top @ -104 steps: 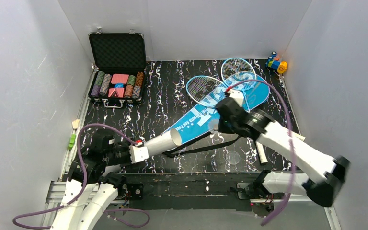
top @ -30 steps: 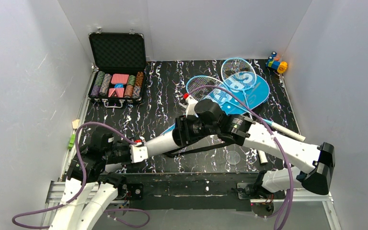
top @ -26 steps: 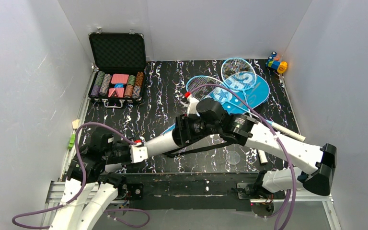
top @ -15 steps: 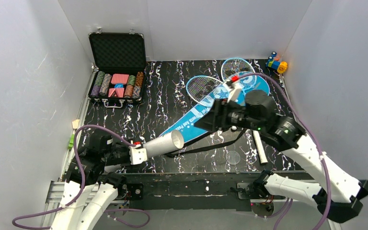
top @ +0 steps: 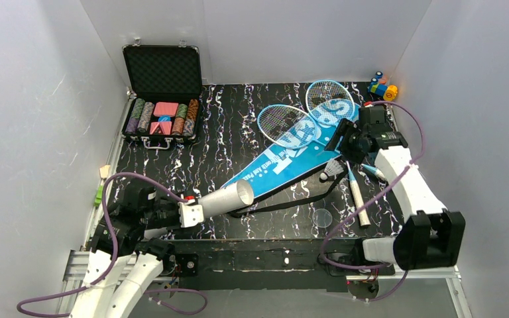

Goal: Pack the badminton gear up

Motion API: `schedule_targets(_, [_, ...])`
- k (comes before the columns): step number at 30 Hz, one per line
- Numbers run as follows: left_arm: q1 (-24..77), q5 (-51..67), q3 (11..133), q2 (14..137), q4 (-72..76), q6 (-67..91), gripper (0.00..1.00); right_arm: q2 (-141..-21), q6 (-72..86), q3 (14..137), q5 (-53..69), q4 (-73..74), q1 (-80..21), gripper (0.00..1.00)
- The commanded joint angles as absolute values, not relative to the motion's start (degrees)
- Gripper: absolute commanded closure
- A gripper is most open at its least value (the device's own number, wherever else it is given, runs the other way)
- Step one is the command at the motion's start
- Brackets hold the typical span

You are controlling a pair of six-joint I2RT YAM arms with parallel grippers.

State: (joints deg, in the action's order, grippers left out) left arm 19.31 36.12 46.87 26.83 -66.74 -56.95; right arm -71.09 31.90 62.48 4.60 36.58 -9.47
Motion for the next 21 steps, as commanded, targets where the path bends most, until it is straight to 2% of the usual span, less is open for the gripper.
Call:
schedule_targets(1, [19.5, 36.0, 47.3, 26.0, -65.5, -56.5, 0.58, -76.4, 29.1, 64.7, 1.1, 33.3, -6.0, 0.26])
schedule_targets(13, [19.5, 36.1, 46.1, 26.5, -64.7, -55.8, 0.6, -86.0, 30.2, 63.7, -5.4, 28.9, -5.5, 0.28])
schedule_targets(21, [19.5, 36.0, 45.6, 26.6, -64.3, -55.5, 0.62, -90.5, 30.1, 63.7, -5.0, 26.9, -5.4, 0.29])
